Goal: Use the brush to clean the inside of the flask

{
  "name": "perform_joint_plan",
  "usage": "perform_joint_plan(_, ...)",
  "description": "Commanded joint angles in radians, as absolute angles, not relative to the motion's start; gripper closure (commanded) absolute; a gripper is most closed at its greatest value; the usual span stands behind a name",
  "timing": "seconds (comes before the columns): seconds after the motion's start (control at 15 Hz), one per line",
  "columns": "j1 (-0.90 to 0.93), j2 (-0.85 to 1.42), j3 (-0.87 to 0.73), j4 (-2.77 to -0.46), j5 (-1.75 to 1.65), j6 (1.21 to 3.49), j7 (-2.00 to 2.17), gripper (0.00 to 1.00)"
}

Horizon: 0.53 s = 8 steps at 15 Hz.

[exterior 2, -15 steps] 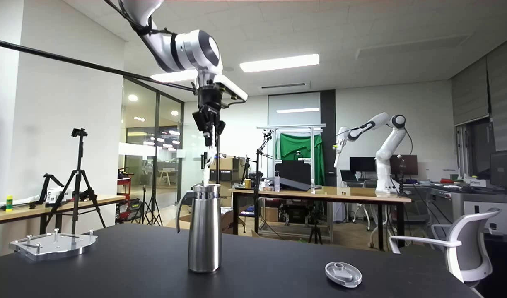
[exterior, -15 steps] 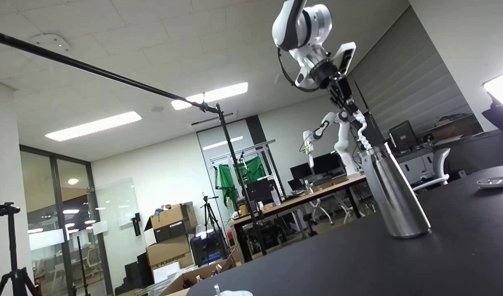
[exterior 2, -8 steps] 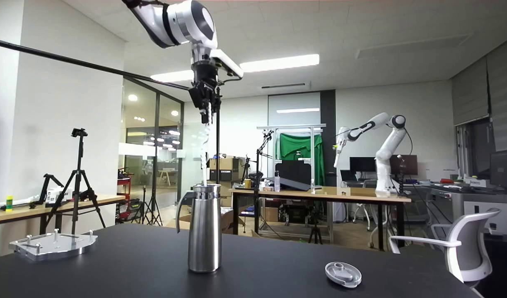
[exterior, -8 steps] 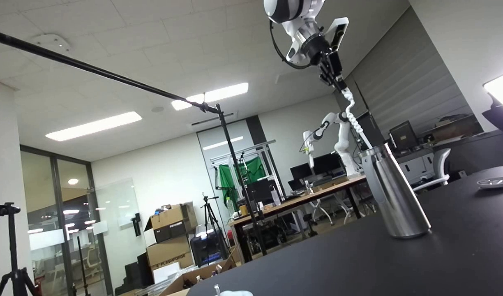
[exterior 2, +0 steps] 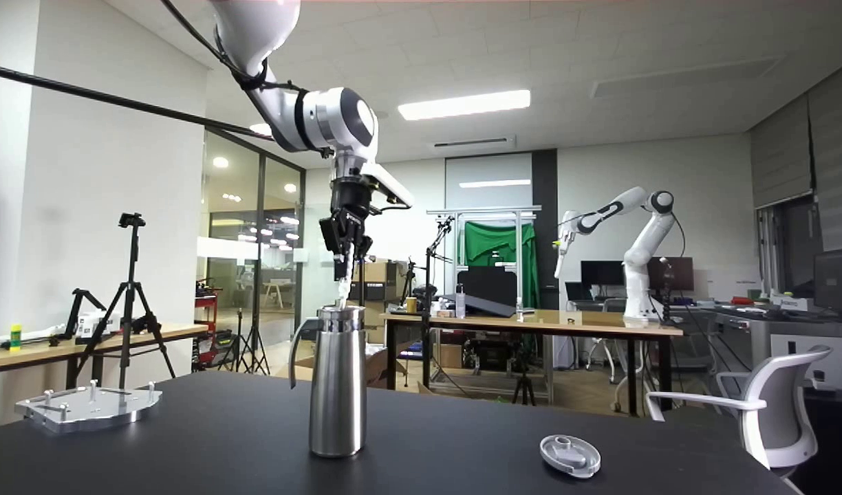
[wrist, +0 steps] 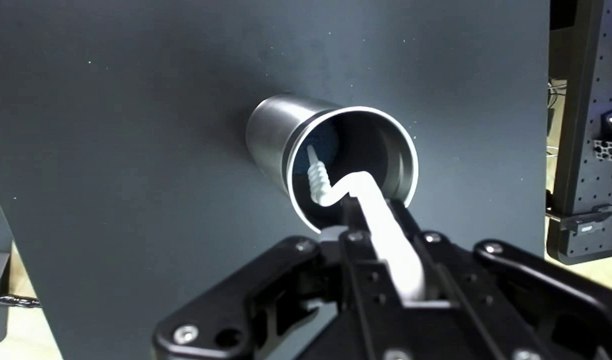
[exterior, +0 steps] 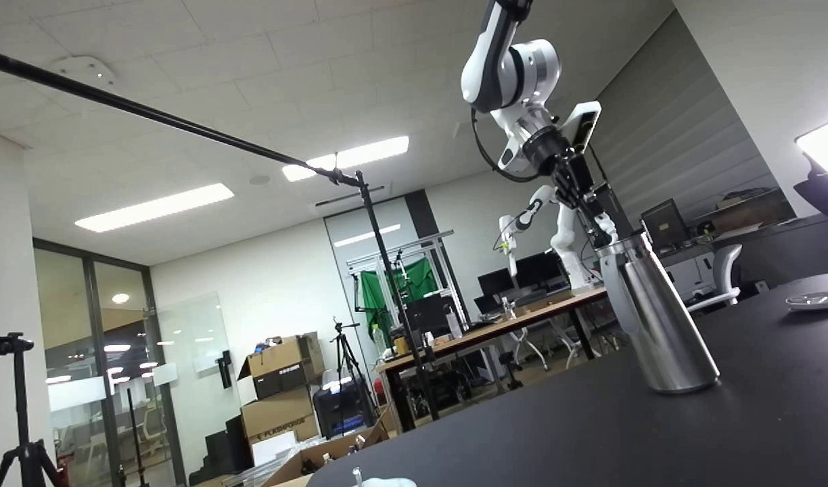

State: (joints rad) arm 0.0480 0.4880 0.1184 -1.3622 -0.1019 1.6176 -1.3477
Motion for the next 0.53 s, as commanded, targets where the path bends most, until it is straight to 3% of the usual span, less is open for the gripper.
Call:
perform_joint_plan(0.0, 0.060, 0.423, 0.118, -1.285, -0.129, 1.531, -1.345, 0.96)
perform_joint_plan(0.47, 0.050, 0.320, 0.121, -1.277, -0.124, 1.527, -1.385, 0.96)
